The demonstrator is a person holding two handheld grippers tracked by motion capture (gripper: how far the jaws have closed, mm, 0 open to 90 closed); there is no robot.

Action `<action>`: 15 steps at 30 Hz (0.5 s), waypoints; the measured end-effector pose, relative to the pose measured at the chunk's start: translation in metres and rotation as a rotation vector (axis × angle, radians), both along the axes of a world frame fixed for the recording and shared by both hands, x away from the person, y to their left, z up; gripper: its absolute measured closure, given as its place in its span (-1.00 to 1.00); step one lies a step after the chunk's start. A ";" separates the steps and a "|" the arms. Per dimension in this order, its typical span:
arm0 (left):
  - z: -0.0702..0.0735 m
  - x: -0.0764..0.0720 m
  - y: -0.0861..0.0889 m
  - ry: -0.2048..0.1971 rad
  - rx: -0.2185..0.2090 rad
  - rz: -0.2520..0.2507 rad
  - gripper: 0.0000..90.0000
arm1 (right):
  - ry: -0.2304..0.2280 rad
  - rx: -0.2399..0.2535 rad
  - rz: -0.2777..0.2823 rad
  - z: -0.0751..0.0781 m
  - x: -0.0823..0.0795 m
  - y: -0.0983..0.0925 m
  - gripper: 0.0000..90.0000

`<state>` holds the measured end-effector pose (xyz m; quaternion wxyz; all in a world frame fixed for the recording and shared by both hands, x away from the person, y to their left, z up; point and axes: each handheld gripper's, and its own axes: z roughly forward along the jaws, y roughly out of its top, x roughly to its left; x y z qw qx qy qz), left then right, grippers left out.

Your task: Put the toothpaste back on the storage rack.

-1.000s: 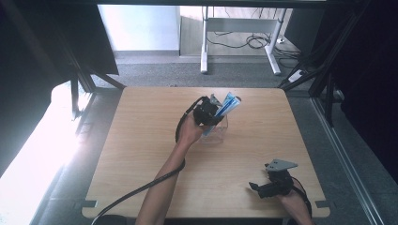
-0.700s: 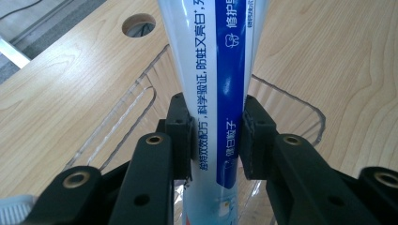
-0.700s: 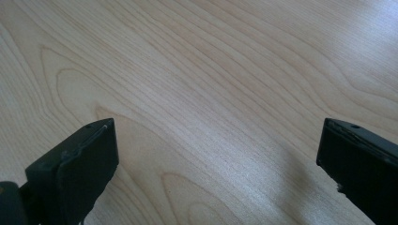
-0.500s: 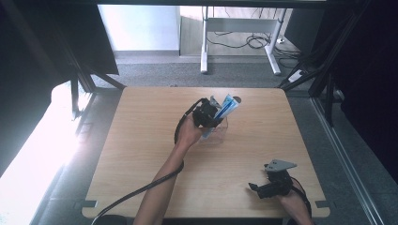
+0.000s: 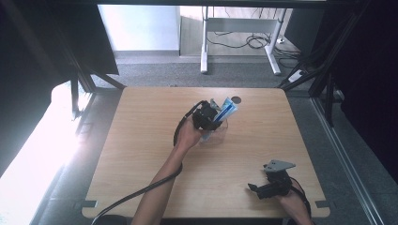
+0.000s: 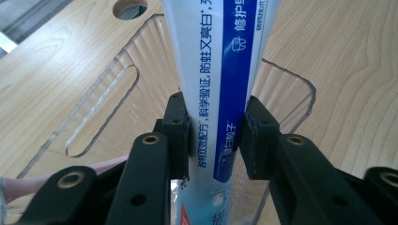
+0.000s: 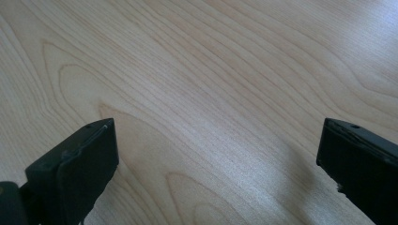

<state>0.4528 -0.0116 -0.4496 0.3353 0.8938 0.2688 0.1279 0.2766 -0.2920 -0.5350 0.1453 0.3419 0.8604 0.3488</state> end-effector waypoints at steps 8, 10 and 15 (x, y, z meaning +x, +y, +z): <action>0.002 0.000 0.000 0.003 -0.033 0.017 0.14 | -0.004 0.002 -0.001 0.000 0.000 0.000 -1.00; 0.003 -0.001 0.001 -0.007 -0.037 0.025 0.04 | -0.006 0.004 -0.001 0.001 0.000 0.000 -1.00; 0.007 -0.002 0.003 0.007 -0.070 0.018 -0.24 | -0.012 0.003 0.000 0.001 -0.001 0.000 -1.00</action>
